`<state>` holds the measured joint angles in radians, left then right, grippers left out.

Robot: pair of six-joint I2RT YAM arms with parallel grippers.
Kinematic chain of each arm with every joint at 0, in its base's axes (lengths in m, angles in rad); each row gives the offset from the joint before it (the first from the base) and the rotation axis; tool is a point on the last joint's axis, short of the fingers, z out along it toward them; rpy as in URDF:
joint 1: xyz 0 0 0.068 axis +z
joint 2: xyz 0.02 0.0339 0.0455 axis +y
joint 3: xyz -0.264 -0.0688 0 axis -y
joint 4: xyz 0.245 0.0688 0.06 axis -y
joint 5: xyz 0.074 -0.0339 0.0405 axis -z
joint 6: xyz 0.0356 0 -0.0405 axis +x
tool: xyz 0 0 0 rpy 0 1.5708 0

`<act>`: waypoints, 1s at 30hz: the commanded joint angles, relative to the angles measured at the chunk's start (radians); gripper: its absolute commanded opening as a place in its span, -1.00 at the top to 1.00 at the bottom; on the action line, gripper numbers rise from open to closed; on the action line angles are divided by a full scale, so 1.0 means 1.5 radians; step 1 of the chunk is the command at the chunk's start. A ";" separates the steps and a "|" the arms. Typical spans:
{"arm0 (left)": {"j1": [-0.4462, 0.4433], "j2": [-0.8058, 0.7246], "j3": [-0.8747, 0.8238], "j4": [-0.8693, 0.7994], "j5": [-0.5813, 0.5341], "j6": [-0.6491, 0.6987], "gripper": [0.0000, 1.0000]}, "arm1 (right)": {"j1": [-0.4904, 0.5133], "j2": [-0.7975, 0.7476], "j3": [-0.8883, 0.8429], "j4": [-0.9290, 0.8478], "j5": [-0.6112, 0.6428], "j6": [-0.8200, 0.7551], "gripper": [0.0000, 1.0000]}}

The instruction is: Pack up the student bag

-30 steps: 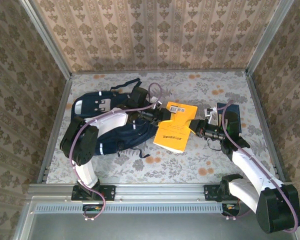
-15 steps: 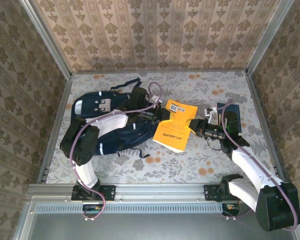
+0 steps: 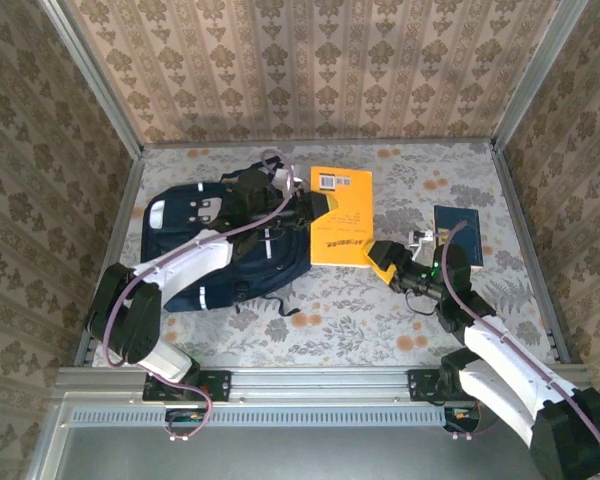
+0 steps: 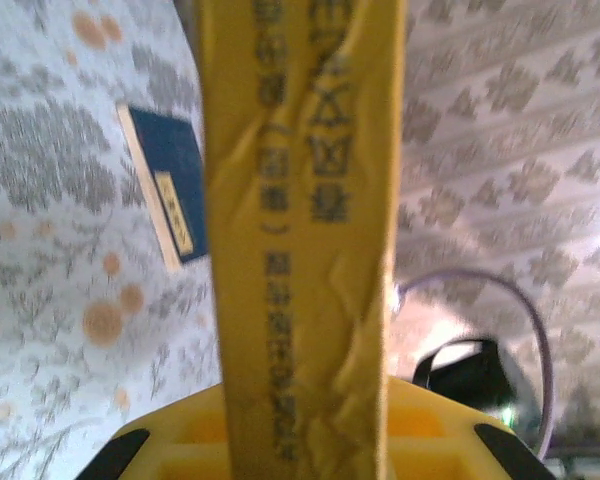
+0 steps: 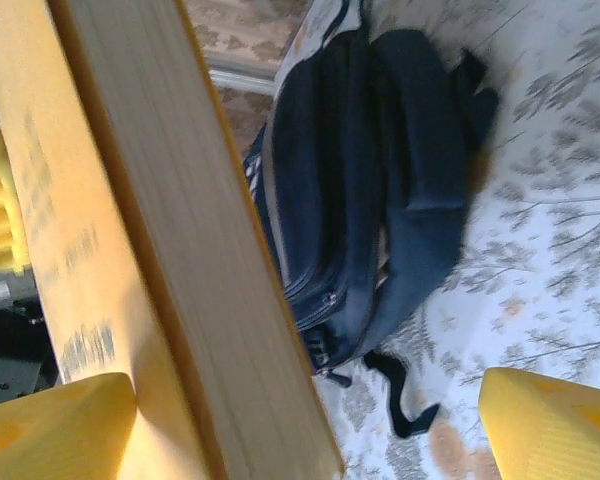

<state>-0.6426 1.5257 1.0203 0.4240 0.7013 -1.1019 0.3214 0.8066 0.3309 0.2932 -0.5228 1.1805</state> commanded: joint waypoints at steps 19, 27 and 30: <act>-0.064 -0.046 -0.084 0.290 -0.325 -0.205 1.00 | 0.172 0.154 0.047 0.487 0.356 0.092 -0.78; -0.083 -0.063 -0.121 0.273 -0.393 -0.211 1.00 | 0.175 0.200 0.088 0.497 0.396 0.080 -0.01; -0.085 -0.065 -0.131 0.273 -0.402 -0.214 1.00 | 0.175 0.198 0.082 0.482 0.418 0.077 0.28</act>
<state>-0.7601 1.4590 0.8349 0.7647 0.1295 -1.4189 0.5816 1.1084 0.4198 0.9432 0.0307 1.3060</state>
